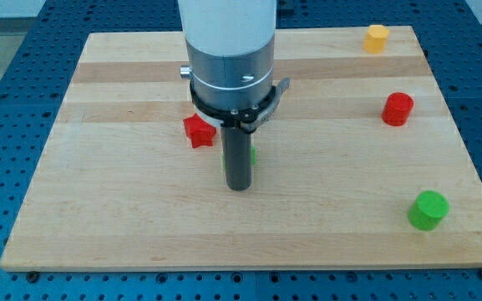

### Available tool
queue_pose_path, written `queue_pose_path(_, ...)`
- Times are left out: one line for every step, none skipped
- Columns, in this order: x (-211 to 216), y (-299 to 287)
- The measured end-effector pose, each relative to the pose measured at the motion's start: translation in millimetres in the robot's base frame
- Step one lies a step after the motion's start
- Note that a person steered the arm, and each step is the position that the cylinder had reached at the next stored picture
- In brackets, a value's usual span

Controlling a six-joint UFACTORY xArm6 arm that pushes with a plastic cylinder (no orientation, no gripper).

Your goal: Move the green star towards blue triangle

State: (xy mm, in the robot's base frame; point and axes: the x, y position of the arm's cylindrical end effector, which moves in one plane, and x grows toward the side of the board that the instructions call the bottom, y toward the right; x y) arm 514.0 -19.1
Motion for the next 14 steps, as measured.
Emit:
queue_pose_path(-3,0)
queue_pose_path(-3,-1)
queue_pose_path(-3,-23)
queue_pose_path(-3,-51)
queue_pose_path(-14,-65)
queue_pose_path(-28,-66)
queue_pose_path(-38,-63)
queue_pose_path(-49,-53)
queue_pose_path(-50,-41)
queue_pose_path(-46,-41)
queue_pose_path(-35,-41)
queue_pose_path(-33,-40)
queue_pose_path(-35,-36)
queue_pose_path(-35,-30)
